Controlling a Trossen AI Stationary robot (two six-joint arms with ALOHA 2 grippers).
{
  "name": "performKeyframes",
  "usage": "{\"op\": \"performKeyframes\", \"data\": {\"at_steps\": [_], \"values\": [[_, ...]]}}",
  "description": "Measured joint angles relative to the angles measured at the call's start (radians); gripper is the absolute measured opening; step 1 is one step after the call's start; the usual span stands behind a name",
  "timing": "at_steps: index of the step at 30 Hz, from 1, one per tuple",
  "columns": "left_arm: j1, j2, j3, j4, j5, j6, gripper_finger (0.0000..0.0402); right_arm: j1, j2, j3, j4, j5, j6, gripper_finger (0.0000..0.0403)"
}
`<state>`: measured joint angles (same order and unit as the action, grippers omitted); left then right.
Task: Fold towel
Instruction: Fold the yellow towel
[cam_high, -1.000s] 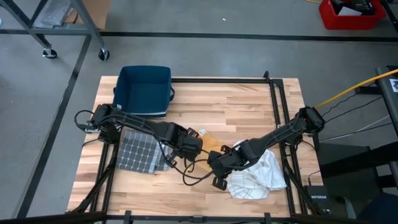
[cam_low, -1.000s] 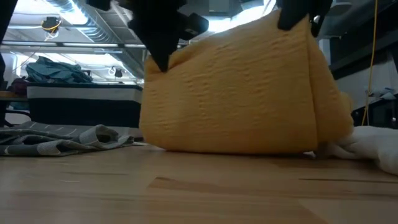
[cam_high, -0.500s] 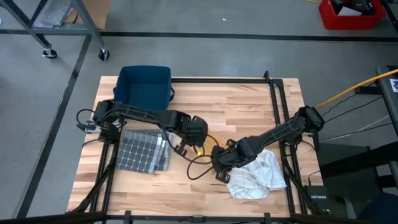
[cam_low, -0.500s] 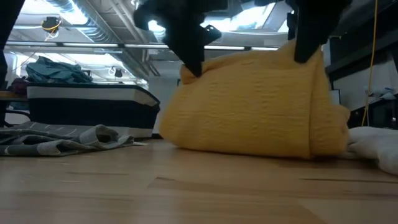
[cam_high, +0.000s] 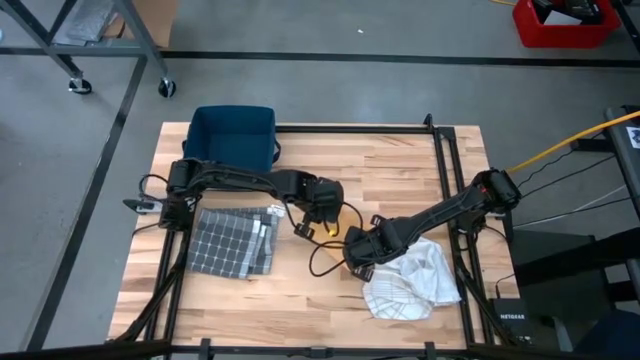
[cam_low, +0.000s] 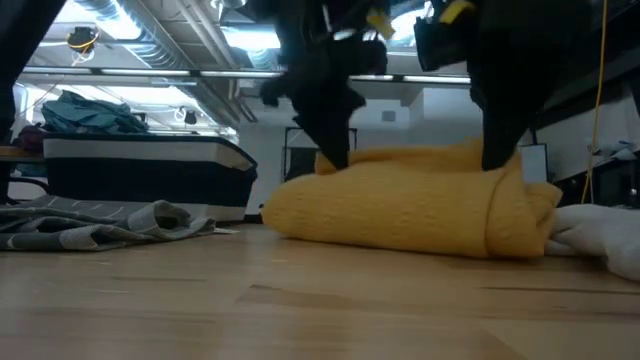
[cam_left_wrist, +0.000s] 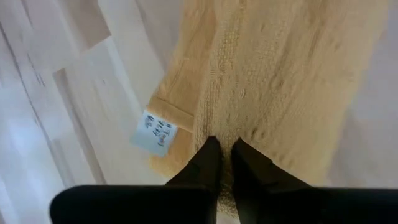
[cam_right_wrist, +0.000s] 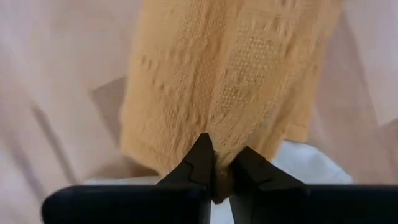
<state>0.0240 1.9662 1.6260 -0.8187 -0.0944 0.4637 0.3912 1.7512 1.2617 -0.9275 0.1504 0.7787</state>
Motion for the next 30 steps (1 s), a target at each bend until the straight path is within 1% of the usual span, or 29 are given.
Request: {"op": "performKeyframes", "data": {"at_steps": [6,8,11,16,20,23,25,27,30], "values": [[0.034,0.076,0.0,0.028,0.001,0.046,0.0024,0.0,0.0,-0.043,0.001,0.084,0.0,0.003],[0.042,0.097,0.0,0.03,0.002,0.065,0.0037,0.0,0.0,-0.05,0.002,0.098,0.0,0.0031],[0.049,0.129,0.001,0.035,-0.001,0.067,0.0069,-0.001,0.0,-0.061,0.014,0.105,-0.003,0.0044],[0.052,0.165,0.001,0.073,-0.01,0.067,0.0129,-0.015,0.0,-0.082,0.019,0.1,0.008,0.0096],[0.053,0.175,0.001,0.108,-0.032,0.062,0.0164,-0.032,0.0,-0.106,0.019,0.1,0.026,0.015],[0.053,0.176,0.001,0.135,-0.079,0.036,0.0176,-0.042,0.0,-0.121,0.016,0.103,0.027,0.0186],[0.054,0.177,0.001,0.154,-0.135,-0.013,0.0177,-0.052,0.0,-0.128,0.016,0.105,0.028,0.0204],[0.053,0.178,0.002,0.163,-0.208,-0.044,0.0175,-0.062,0.0,-0.132,0.017,0.109,0.029,0.0217],[0.053,0.179,0.01,0.159,-0.357,-0.096,0.0165,-0.082,0.0,-0.132,0.021,0.1,0.029,0.0228]]}}
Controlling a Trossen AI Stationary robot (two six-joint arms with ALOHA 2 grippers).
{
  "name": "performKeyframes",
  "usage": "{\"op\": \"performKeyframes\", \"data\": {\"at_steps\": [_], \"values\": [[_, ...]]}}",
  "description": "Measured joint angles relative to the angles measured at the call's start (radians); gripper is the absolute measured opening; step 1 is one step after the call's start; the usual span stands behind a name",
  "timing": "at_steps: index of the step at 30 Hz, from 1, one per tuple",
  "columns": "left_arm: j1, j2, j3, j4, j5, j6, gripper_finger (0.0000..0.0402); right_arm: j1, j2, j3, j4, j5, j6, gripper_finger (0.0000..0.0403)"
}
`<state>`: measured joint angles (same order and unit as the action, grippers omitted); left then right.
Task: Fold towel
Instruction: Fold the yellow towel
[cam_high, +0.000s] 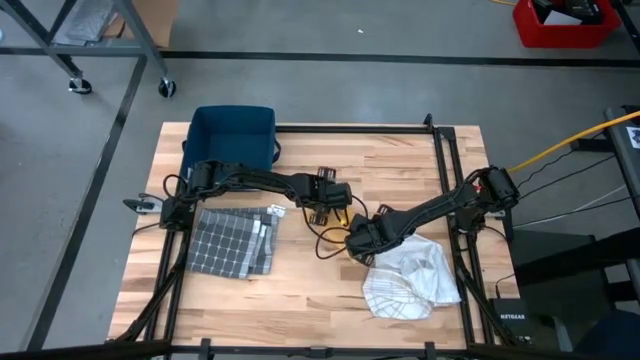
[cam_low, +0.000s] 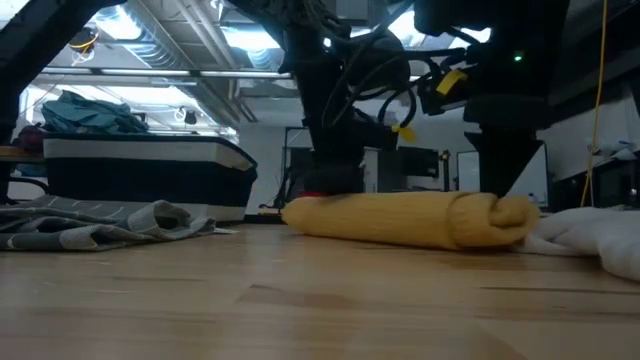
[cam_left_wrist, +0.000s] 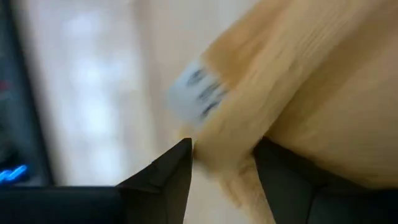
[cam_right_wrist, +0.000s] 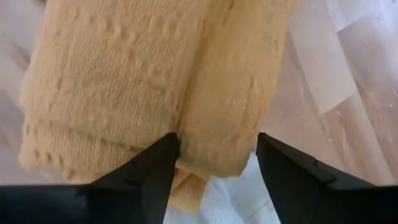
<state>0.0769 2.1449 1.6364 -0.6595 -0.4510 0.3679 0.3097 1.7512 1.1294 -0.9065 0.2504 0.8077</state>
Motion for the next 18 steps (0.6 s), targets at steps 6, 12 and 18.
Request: {"op": "performKeyframes", "data": {"at_steps": [6,12,18], "values": [[0.005,-0.034,0.037,0.027,-0.182,0.02,0.0138,-0.01,0.0,0.0,0.039,-0.021,-0.001,0.0226],[0.005,-0.1,0.05,0.029,-0.221,0.021,0.0114,-0.009,0.0,0.0,0.054,-0.054,-0.001,0.0225],[-0.028,-0.174,0.052,-0.063,-0.022,-0.131,0.0097,-0.009,0.0,0.0,0.047,-0.086,-0.001,0.0225]]}}
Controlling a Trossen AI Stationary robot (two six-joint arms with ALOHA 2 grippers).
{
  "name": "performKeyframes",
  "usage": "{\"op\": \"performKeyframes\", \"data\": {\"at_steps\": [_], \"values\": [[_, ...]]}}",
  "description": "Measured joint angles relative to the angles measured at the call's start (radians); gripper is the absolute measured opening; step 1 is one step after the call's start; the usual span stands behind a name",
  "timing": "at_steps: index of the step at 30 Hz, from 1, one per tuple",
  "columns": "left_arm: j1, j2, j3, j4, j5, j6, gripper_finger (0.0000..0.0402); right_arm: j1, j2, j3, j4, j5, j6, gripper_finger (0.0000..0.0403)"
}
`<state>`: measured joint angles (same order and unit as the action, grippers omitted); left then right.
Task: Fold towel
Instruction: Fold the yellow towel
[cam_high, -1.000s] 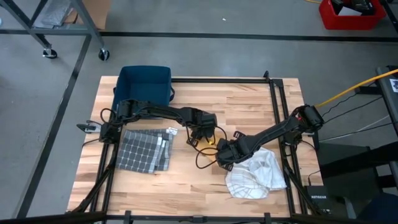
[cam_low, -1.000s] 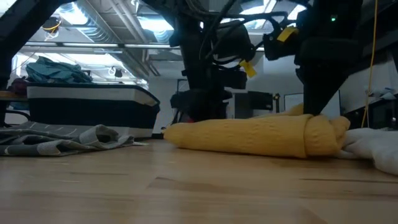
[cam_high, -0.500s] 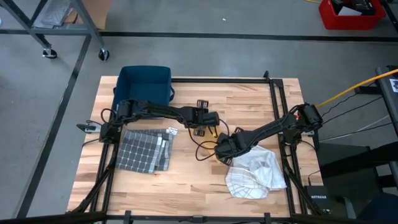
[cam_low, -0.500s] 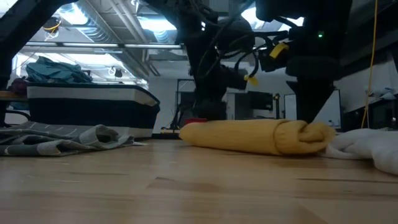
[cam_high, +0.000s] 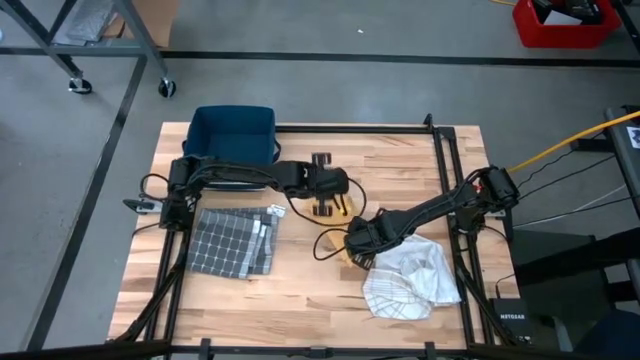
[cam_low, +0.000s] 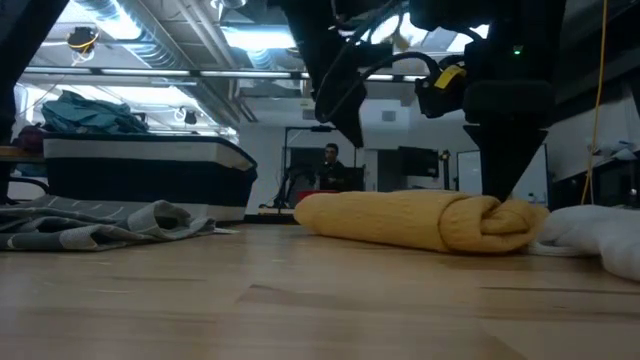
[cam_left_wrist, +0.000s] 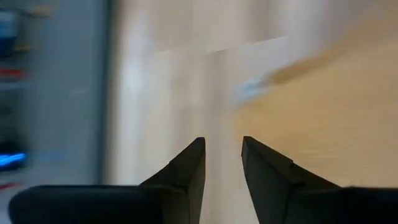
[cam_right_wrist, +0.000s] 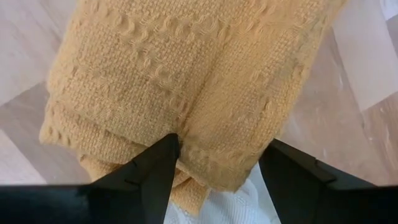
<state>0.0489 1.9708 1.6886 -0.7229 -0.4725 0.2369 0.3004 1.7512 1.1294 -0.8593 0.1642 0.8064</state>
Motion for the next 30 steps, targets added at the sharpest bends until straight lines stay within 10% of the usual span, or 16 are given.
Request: {"op": "performKeyframes", "data": {"at_steps": [6,30], "values": [[-0.046,0.008,-0.003,0.049,0.298,-0.11,0.0088,0.0,0.0,0.0,-0.002,0.021,-0.002,0.0225],[-0.066,0.056,-0.315,0.319,0.429,-0.256,0.0088,-0.001,-0.123,-0.002,-0.064,0.079,-0.012,0.0225]]}}
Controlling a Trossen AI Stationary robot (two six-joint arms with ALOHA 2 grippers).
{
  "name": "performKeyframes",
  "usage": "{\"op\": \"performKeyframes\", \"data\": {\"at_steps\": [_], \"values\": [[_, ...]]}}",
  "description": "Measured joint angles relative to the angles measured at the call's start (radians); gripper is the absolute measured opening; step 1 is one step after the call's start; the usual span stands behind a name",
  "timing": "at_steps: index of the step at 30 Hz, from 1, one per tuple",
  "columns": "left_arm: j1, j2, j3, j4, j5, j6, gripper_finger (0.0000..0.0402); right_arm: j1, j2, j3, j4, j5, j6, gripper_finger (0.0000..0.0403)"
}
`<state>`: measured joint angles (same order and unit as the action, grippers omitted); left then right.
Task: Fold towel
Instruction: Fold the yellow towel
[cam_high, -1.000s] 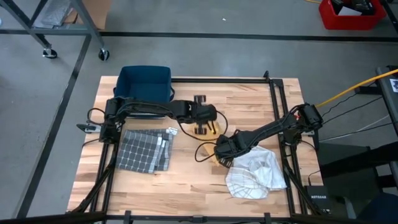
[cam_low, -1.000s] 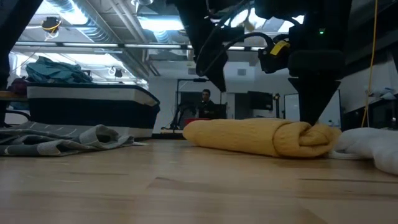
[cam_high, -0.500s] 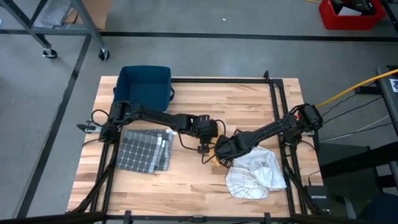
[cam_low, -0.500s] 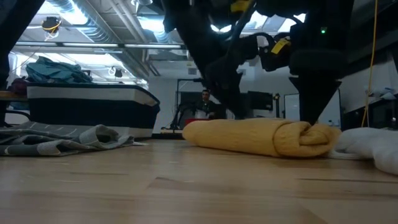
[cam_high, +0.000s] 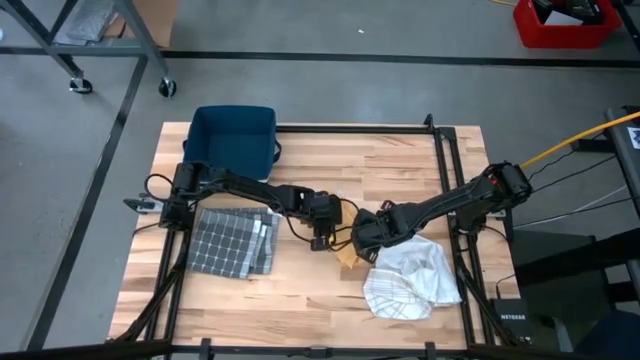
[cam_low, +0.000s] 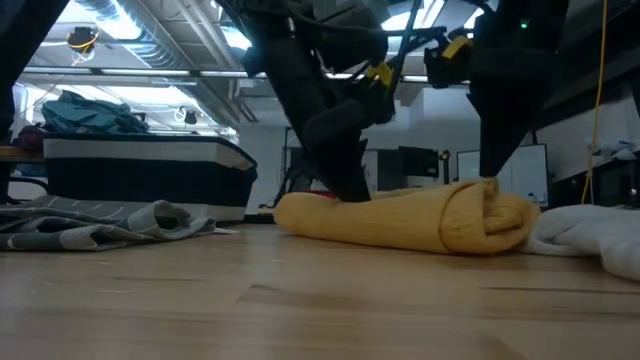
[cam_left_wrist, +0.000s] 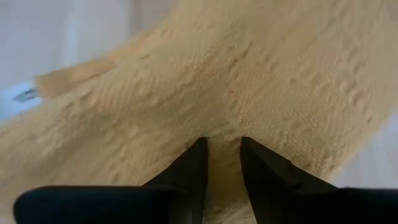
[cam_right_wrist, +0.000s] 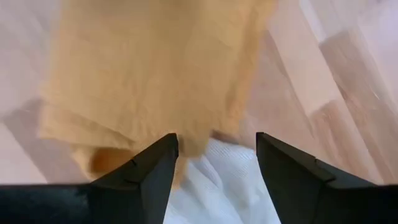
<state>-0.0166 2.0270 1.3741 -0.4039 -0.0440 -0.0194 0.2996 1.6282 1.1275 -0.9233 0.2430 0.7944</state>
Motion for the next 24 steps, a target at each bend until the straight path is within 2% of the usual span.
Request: {"op": "performKeyframes", "data": {"at_steps": [6,12,17,24], "values": [[-0.014,0.001,-0.017,-0.017,0.058,-0.022,0.0088,0.0,0.02,0.001,-0.013,-0.027,0.007,0.0225],[-0.033,-0.059,-0.025,-0.034,0.055,-0.029,0.0088,0.002,0.022,0.003,-0.016,-0.024,-0.012,0.0225],[-0.034,-0.154,-0.026,-0.077,-0.032,-0.021,0.0088,0.002,-0.014,0.005,-0.017,0.037,-0.012,0.0225],[-0.027,-0.297,-0.026,-0.119,-0.13,0.005,0.0088,0.002,-0.144,0.005,-0.016,0.155,-0.051,0.0225]]}}
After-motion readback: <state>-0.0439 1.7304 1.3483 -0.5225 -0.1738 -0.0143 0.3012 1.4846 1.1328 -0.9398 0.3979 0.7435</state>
